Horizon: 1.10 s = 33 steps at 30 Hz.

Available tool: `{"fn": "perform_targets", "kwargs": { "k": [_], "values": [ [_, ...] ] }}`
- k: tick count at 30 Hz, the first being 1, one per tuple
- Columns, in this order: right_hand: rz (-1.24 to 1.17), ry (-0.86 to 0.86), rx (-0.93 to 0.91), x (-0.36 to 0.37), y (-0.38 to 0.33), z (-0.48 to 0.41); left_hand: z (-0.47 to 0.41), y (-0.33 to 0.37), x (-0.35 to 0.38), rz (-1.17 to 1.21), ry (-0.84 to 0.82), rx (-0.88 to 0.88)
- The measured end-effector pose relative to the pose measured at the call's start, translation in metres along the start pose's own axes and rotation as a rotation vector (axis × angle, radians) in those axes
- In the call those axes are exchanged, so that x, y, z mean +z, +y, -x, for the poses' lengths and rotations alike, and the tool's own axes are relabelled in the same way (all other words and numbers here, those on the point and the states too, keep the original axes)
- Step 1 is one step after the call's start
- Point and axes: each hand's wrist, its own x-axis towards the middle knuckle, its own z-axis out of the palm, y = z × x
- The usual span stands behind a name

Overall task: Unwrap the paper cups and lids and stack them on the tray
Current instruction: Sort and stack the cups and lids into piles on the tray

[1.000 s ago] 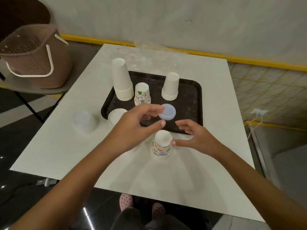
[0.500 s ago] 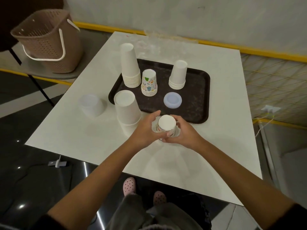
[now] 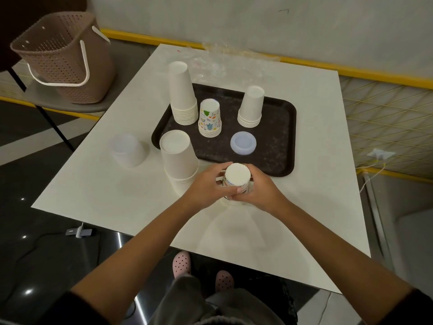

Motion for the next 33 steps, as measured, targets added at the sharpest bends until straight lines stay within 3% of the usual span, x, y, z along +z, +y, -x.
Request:
{"fn": "perform_targets", "kwargs": {
  "k": [18,26,33],
  "values": [
    [-0.025,0.088,-0.191,-0.073,-0.077,0.017,0.014,0.097,-0.048,-0.055,0.080,0.266],
    [0.004,0.125,-0.295,-0.082,-0.119,-0.028,-0.012,0.124,-0.106,-0.258,0.117,0.359],
    [0.050,0.170,-0.317,-0.077,-0.141,-0.087,-0.059,0.121,-0.147,-0.264,0.117,0.376]
  ]
}}
